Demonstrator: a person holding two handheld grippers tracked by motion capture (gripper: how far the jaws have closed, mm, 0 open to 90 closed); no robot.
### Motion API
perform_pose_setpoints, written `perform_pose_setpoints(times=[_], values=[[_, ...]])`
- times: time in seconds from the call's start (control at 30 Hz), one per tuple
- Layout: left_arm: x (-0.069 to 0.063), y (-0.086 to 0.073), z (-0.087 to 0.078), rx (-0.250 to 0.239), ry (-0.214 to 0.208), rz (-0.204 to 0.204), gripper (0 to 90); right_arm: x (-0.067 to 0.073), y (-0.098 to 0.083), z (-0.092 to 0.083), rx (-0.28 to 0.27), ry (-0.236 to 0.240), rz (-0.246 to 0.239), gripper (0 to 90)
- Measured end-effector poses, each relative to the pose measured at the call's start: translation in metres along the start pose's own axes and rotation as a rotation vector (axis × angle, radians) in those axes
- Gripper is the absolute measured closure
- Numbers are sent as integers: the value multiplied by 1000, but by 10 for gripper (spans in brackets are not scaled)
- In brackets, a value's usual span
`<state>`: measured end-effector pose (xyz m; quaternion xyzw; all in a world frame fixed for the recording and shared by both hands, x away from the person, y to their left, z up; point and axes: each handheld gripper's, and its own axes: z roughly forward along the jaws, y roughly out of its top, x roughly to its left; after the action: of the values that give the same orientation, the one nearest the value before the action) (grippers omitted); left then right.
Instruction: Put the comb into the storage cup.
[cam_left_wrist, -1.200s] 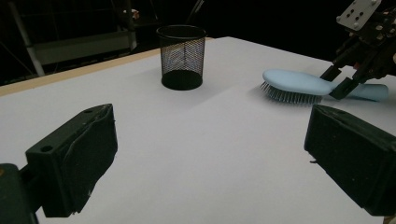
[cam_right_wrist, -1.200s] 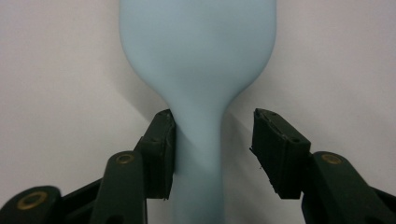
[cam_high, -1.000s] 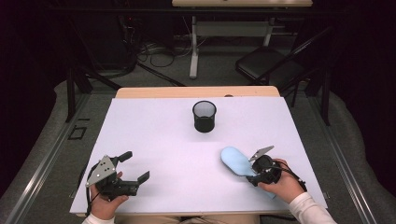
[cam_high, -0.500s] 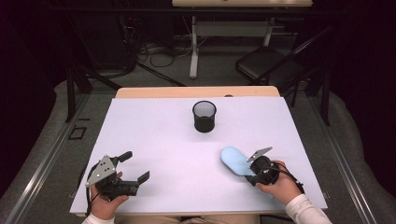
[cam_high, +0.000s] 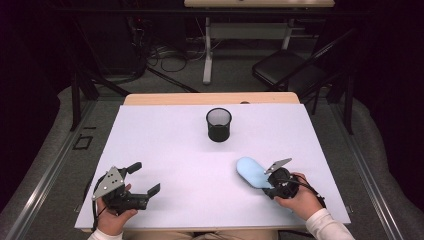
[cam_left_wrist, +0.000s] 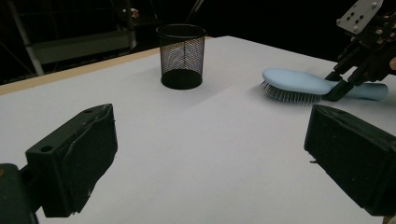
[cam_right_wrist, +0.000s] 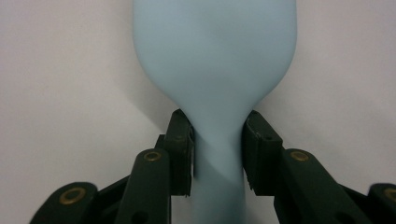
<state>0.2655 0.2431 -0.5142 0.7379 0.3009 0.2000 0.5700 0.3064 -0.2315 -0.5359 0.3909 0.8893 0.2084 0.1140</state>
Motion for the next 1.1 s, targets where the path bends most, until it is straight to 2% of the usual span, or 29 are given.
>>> perform_pose_setpoints(times=[0.13,0.17,0.4,0.6,0.8,0.83,0.93,1.07,1.1], values=[[0,0,0,0,-1,1,27,0,-1,1,-16,1,-2,668],[0,0,0,0,0,2,27,0,-1,-1,9,0,-3,669],[0,0,0,1,-1,3,27,-1,-3,0,-27,10,0,674],[0,0,1,0,-1,3,27,-1,-3,-1,-22,7,-12,677],[0,0,1,0,0,2,27,-1,-5,0,-48,1,-26,680],[0,0,1,0,0,2,27,0,-6,-2,-31,1,-23,681],[0,0,1,0,-1,3,27,0,-7,0,-64,1,-22,684],[0,0,1,1,-1,5,28,-1,-8,-1,-55,6,-22,687],[0,0,1,1,-1,5,27,-1,-9,0,-72,7,-19,687]])
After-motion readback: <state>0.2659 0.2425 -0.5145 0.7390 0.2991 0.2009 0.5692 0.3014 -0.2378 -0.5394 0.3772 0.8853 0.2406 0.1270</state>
